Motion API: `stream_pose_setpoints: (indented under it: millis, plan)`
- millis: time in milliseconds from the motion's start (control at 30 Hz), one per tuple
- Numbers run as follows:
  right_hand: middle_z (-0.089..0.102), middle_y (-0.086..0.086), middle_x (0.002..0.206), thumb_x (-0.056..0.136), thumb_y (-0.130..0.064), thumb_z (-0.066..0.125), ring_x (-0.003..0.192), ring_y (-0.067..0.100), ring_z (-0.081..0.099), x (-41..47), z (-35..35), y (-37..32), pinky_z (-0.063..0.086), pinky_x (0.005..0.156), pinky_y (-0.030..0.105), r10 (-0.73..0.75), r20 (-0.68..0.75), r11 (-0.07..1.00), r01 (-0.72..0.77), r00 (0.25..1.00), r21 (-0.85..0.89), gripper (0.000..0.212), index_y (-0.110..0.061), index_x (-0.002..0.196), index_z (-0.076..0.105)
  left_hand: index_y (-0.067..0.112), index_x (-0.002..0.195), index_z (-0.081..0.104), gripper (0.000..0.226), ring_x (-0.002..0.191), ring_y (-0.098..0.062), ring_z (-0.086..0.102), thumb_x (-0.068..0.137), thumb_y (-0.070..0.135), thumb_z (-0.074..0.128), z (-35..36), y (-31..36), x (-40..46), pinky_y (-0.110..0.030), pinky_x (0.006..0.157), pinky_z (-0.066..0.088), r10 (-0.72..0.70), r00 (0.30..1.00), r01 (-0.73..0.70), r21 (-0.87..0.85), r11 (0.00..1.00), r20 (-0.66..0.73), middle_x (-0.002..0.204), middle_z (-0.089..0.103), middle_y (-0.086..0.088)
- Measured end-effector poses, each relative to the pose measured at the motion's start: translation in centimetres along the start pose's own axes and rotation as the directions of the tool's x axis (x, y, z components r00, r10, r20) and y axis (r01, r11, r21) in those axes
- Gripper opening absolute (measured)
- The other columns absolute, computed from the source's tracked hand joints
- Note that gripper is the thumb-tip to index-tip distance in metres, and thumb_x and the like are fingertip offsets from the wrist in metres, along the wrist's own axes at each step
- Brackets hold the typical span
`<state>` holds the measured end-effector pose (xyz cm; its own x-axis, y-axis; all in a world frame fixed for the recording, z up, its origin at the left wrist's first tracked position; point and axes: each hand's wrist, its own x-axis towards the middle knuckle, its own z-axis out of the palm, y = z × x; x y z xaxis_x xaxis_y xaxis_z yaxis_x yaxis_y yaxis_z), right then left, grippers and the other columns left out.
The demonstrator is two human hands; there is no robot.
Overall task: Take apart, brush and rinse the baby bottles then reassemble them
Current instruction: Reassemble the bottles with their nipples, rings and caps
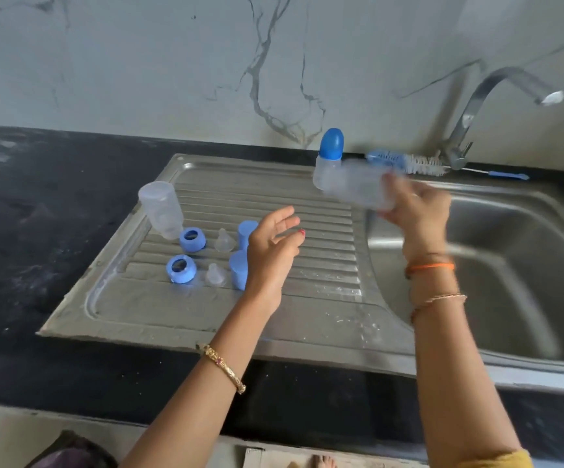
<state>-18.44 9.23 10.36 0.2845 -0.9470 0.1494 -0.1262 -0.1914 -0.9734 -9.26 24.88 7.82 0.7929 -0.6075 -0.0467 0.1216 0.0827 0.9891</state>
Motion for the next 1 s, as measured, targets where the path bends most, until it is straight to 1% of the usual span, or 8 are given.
stream_pose_setpoints:
  millis: [100, 200, 300, 633, 733, 800, 900, 1000]
  plan:
    - [0.064, 0.012, 0.112, 0.075, -0.030, 0.074, 0.101, 0.029, 0.057, -1.6, 0.9, 2.9, 0.044, 0.084, 0.034, -0.131, -0.114, 0.897, 0.070, 0.985, -0.436, 0.047, -0.010, 0.116, 0.060, 0.017, 0.118, 0.056, 0.034, 0.092, -0.003, 0.058, 0.088, 0.001, 0.057, 0.1, -0.4, -0.3, -0.016, 0.074, 0.048, -0.018, 0.999, 0.017, -0.027, 0.999, -0.030, 0.112, 0.060, 0.002]
    - [0.065, 0.008, 0.107, 0.079, -0.028, 0.071, 0.098, 0.022, 0.063, -2.6, 1.6, 2.3, 0.053, 0.076, 0.028, 0.068, -0.091, 0.984, -0.052, 0.994, 0.173, 0.039, -0.007, 0.111, 0.060, 0.014, 0.122, 0.056, 0.035, 0.102, -0.012, 0.060, 0.088, 0.008, 0.060, -0.3, -0.1, 0.0, -0.016, 0.075, 0.050, -0.054, 0.995, 0.047, -0.076, 0.996, -0.082, 0.120, 0.060, -0.004]
    - [0.060, 0.006, 0.102, 0.089, -0.022, 0.059, 0.094, 0.018, 0.063, -4.0, 2.8, 0.3, 0.056, 0.076, 0.025, 0.202, 0.149, 0.809, -0.250, 0.968, 0.532, 0.023, -0.007, 0.106, 0.053, 0.012, 0.128, 0.053, 0.040, 0.113, -0.015, 0.057, 0.090, 0.023, 0.058, -0.9, 0.9, -0.1, -0.021, 0.084, 0.051, -0.062, 0.995, 0.055, -0.093, 0.994, -0.072, 0.124, 0.059, -0.002]
    - [0.063, -0.006, 0.089, 0.085, -0.013, 0.065, 0.076, 0.000, 0.060, -11.1, 11.6, -2.1, 0.048, 0.071, 0.016, -0.028, 0.565, 0.936, -0.177, 0.825, 0.305, 0.017, -0.011, 0.100, 0.058, 0.015, 0.119, 0.053, 0.037, 0.100, -0.017, 0.062, 0.093, 0.040, 0.047, -8.0, 2.3, 0.4, -0.020, 0.071, 0.053, 0.024, 0.969, -0.056, -0.124, 0.991, -0.245, 0.117, 0.062, -0.007]
    - [0.063, -0.018, 0.074, 0.089, -0.028, 0.060, 0.065, -0.008, 0.056, -11.3, 13.3, -2.9, 0.042, 0.062, 0.008, -0.110, 0.626, 0.986, 0.006, 0.772, 0.165, 0.014, -0.016, 0.095, 0.065, 0.019, 0.116, 0.055, 0.031, 0.105, -0.020, 0.062, 0.093, 0.038, 0.049, -11.7, 2.8, 0.8, -0.027, 0.075, 0.051, 0.010, 0.936, -0.076, -0.172, 0.982, -0.352, 0.117, 0.063, -0.006]
    - [0.067, -0.010, 0.090, 0.087, -0.031, 0.062, 0.077, 0.000, 0.061, -10.8, 14.6, -2.9, 0.045, 0.070, 0.013, -0.173, 0.676, 0.959, 0.279, 0.716, -0.051, 0.027, -0.015, 0.109, 0.064, 0.024, 0.113, 0.056, 0.026, 0.107, -0.016, 0.060, 0.090, 0.038, 0.054, -14.4, 2.4, 1.0, -0.025, 0.072, 0.050, -0.021, 0.891, -0.069, -0.182, 0.981, -0.453, 0.118, 0.062, -0.002]
    - [0.062, 0.003, 0.119, 0.087, -0.022, 0.060, 0.107, 0.025, 0.057, -10.3, 17.4, -2.4, 0.041, 0.087, 0.030, -0.156, 0.810, 0.683, 0.654, 0.566, -0.326, 0.034, -0.017, 0.121, 0.058, 0.028, 0.110, 0.055, 0.025, 0.112, -0.015, 0.054, 0.087, 0.038, 0.060, -18.1, 0.6, 1.1, -0.029, 0.080, 0.047, -0.089, 0.816, 0.010, -0.141, 0.990, -0.572, 0.121, 0.058, 0.002]
    - [0.056, 0.008, 0.123, 0.087, -0.017, 0.055, 0.113, 0.031, 0.052, -10.6, 19.7, -1.5, 0.041, 0.085, 0.035, -0.072, 0.883, 0.477, 0.794, 0.463, -0.377, 0.036, -0.018, 0.122, 0.054, 0.024, 0.111, 0.056, 0.028, 0.110, -0.015, 0.054, 0.086, 0.033, 0.063, -19.4, -1.0, 1.0, -0.031, 0.087, 0.048, -0.079, 0.789, 0.052, -0.061, 0.997, -0.609, 0.118, 0.057, 0.001]
